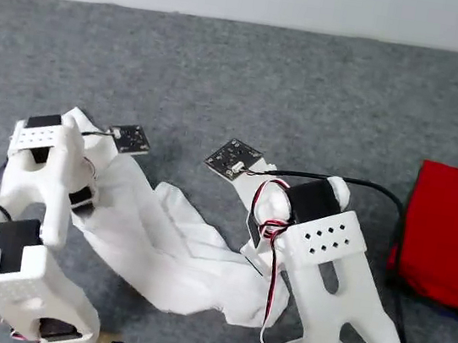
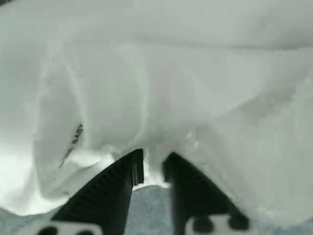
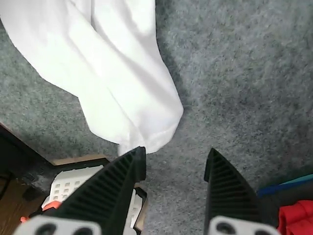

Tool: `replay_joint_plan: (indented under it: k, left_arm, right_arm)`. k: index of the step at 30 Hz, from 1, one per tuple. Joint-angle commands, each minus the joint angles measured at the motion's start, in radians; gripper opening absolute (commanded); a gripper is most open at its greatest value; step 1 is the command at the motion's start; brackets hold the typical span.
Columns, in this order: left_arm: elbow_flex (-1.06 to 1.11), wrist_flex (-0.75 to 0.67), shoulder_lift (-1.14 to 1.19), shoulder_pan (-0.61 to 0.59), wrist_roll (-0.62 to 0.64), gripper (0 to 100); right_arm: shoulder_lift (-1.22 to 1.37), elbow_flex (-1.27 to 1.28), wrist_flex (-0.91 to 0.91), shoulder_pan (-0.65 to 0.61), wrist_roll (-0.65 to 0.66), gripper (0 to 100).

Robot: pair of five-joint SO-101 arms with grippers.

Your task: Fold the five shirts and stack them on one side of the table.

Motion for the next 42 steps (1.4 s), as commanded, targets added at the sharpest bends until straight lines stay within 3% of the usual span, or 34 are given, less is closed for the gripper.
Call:
replay_joint_plan:
  k: [1, 10, 17, 22, 28, 36, 42]
  left_arm:
    - [-0.065, 0.069, -0.104, -0.020, 0.012, 1]
    - [-0.097, 0.060, -0.509, -0.155, 0.233, 1]
    - [-0.033, 0.060, -0.562, -0.258, 0.399, 1]
    - [0.010, 0.064, -0.555, -0.308, 0.466, 2]
    - [0.021, 0.064, -0.563, -0.425, 0.503, 14]
    - [0.035, 0.037, -0.554, -0.609, 0.502, 14]
    - [0.065, 0.003, -0.562, -0.678, 0.500, 14]
  right_arm:
    - [-0.028, -0.005, 0.036, 0.012, -0.008, 19.5]
    - [-0.030, -0.006, 0.036, 0.004, -0.008, 19.5]
    - [-0.028, -0.006, 0.036, -0.015, -0.008, 19.6]
    - [-0.027, -0.005, 0.036, -0.183, -0.008, 19.7]
    - [0.033, -0.003, 0.036, -0.357, -0.109, 19.8]
    - [0.246, -0.077, 0.028, -0.588, -0.176, 19.8]
    - [0.444, -0.147, 0.027, -0.739, -0.206, 19.8]
